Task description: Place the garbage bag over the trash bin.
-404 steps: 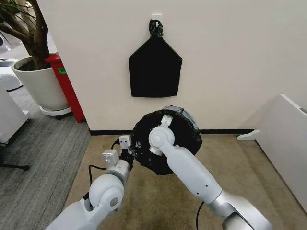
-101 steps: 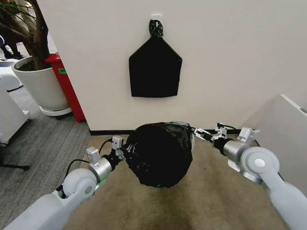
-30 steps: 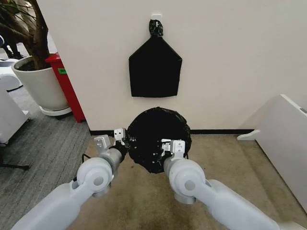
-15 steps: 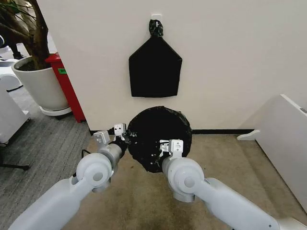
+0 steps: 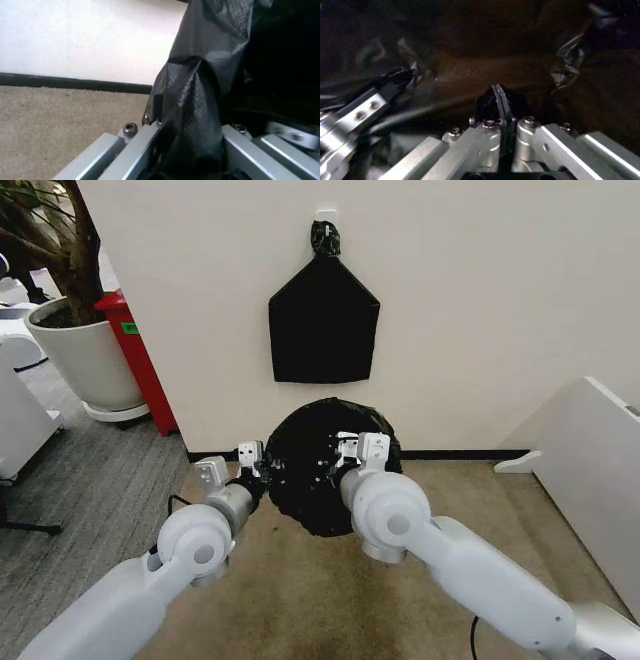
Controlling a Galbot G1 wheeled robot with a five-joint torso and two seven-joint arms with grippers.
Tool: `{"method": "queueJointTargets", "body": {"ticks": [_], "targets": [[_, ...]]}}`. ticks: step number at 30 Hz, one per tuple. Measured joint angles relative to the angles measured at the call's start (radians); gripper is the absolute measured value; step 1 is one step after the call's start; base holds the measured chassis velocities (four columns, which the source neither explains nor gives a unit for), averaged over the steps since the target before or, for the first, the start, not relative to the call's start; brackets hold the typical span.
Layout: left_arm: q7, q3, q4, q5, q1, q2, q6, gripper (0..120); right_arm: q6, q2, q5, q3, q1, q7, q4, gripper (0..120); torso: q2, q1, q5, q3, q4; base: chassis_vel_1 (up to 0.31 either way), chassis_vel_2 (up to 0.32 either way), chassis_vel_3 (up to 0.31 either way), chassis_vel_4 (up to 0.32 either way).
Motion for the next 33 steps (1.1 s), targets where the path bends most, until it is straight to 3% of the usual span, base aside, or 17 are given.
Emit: {"method": "queueJointTargets", "body": {"ticks": [7, 20, 33], "targets": [[-0.002, 0.001, -0.010, -0.003, -0.013, 0.005, -0.001, 0, 0.009, 0.080, -0.067, -0.006, 0.015, 0.025, -0.138, 0, 0.000, 0.000, 0.0000, 0.000, 0.0000, 0.000, 0.000, 0.000, 0.000], [0.024, -0.059, -0.060, -0.005, 0.041, 0.018, -0.003, 0, 0.009, 0.121, -0.126, 0.055, 0.020, 0.008, -0.339, 0, 0.000, 0.000, 0.0000, 0.000, 0.0000, 0.000, 0.000, 0.000, 0.000], [0.028, -0.079, -0.087, 0.005, 0.076, 0.023, -0.004, 0, 0.016, 0.111, -0.146, 0.084, -0.003, -0.009, -0.356, 0, 0.000, 0.000, 0.0000, 0.000, -0.0002, 0.000, 0.000, 0.000, 0.000]]}}
